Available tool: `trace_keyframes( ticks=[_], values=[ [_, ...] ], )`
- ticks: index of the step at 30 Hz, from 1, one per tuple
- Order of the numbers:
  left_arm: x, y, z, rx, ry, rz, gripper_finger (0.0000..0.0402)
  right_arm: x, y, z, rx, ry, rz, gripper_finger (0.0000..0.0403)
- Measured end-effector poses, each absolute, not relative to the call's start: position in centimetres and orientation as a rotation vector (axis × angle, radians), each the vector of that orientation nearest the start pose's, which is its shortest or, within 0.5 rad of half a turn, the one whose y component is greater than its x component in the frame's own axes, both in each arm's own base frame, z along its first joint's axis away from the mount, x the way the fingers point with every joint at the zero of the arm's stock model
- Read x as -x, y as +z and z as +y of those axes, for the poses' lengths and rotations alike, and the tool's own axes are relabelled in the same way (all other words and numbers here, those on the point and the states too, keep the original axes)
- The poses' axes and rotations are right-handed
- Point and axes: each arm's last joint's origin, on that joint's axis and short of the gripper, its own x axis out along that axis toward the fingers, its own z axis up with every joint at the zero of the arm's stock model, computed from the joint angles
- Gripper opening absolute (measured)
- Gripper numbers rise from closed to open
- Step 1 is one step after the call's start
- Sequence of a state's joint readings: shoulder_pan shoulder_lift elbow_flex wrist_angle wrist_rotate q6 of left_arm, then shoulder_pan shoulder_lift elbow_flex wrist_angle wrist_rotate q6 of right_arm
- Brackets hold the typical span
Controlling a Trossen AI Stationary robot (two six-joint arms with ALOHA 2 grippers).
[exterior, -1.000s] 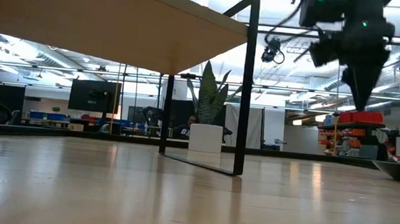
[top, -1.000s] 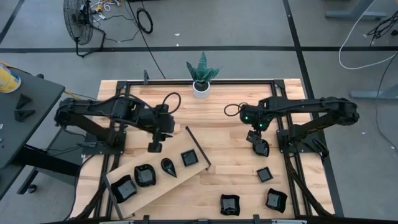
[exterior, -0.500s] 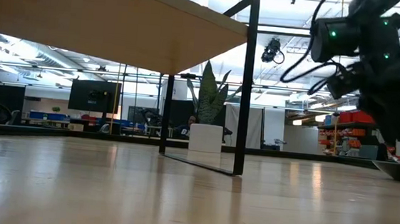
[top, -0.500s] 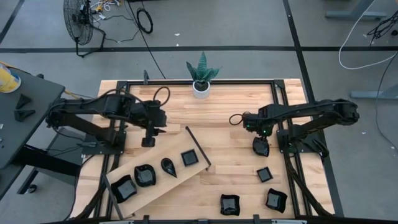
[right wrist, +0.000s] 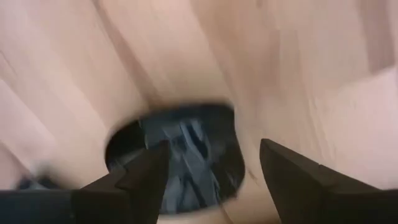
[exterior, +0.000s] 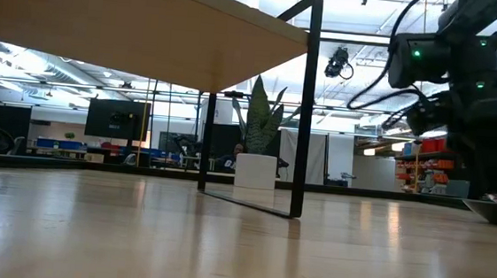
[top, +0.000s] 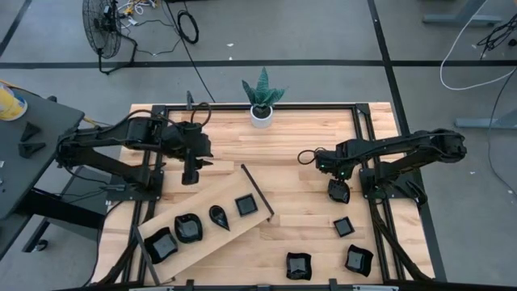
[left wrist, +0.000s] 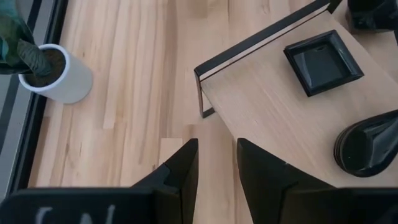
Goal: Pick & Place Mini shaped plates
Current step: Stack the black leaf shaped on top of the black leaf shaped on the shelf
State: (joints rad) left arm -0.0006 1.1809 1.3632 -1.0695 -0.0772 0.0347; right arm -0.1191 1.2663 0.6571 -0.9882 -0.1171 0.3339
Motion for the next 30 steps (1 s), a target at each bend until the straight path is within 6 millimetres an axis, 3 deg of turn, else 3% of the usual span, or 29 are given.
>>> trace_keyframes(
  ticks=[6,21,25,30],
  values=[
    [-21.1,37.6,0.3,-0.078,0.072,0.889,0.0115,-18.1,16.8,-2.0,-0.452,-0.332,1.481,0.0251],
    [-20.9,37.5,0.3,-0.078,0.072,0.911,0.0115,-15.9,14.4,-1.7,-0.513,-0.408,1.587,0.0249],
    [-20.9,37.5,0.3,-0.078,0.072,0.91,0.0115,-15.9,14.3,-1.6,-0.536,-0.369,1.595,0.0227],
    [-20.9,37.5,0.3,-0.078,0.072,0.91,0.0115,-15.9,14.3,-1.6,-0.539,-0.36,1.596,0.017]
  ],
)
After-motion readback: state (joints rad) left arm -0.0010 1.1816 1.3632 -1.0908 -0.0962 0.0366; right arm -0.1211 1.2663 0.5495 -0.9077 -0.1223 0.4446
